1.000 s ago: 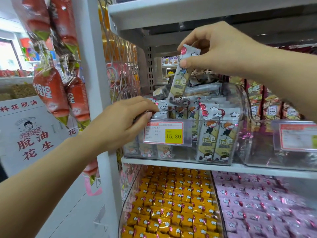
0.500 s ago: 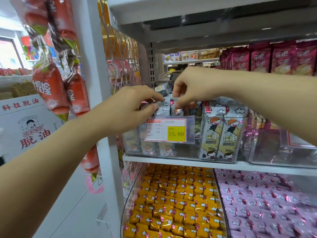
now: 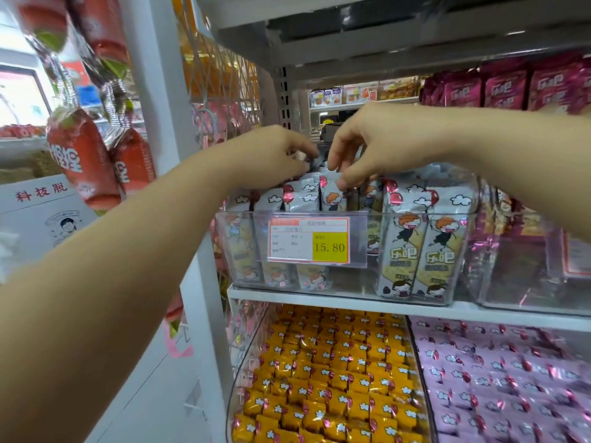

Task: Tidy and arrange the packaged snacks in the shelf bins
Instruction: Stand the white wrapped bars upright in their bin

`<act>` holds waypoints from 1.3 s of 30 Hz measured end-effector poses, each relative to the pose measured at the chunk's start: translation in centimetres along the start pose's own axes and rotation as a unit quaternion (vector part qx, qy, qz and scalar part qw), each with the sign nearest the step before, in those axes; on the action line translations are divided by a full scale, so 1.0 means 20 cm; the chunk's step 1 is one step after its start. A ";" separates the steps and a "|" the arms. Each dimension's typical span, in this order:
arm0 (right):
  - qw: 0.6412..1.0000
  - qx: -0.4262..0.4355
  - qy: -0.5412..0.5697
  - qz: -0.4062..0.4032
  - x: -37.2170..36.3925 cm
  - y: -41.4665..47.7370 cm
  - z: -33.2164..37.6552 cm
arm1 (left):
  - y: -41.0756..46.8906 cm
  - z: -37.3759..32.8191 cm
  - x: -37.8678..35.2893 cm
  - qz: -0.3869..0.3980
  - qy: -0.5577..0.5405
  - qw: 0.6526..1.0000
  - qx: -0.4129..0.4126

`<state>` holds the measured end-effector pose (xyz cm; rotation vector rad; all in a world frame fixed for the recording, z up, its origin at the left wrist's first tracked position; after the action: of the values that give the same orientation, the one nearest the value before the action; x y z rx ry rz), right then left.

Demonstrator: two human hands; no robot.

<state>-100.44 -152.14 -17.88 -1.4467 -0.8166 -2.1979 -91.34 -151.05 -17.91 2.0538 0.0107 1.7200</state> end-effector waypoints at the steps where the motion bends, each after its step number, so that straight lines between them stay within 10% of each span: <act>1: 1.000 0.004 -0.003 0.001 0.00 0.00 0.00 | 0.01 -0.01 -0.02 0.015 0.004 1.000 -0.006; 14: 1.000 -0.001 0.006 -0.031 0.07 -0.01 -0.04 | -0.15 0.07 0.27 -0.300 -0.130 0.945 -0.005; 22: 0.983 -0.027 -0.006 -0.182 0.25 -0.09 -0.04 | -0.22 0.06 0.28 -0.273 -0.304 0.912 -0.025; 28: 0.987 -0.017 0.107 -0.121 0.25 -0.15 -0.01 | -0.22 0.04 0.24 -0.225 -0.431 0.873 -0.017; 39: 0.995 -0.021 0.075 -0.060 0.21 -0.20 -0.01 | -0.16 -0.08 0.10 -0.063 -0.287 0.955 -0.041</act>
<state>-104.58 -149.25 -15.15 -1.2631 -0.8307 -2.3924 -91.48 -147.13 -16.90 2.3532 -0.1082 0.9823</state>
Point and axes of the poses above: each hand's wrist, its own y-axis towards the middle knuckle, its own x-axis out of the back of the hand, z = x × y, the point moved 10 cm from there along y, towards the middle knuckle, and after that the axes turned 1 degree about -x, right-handed, at the moved point
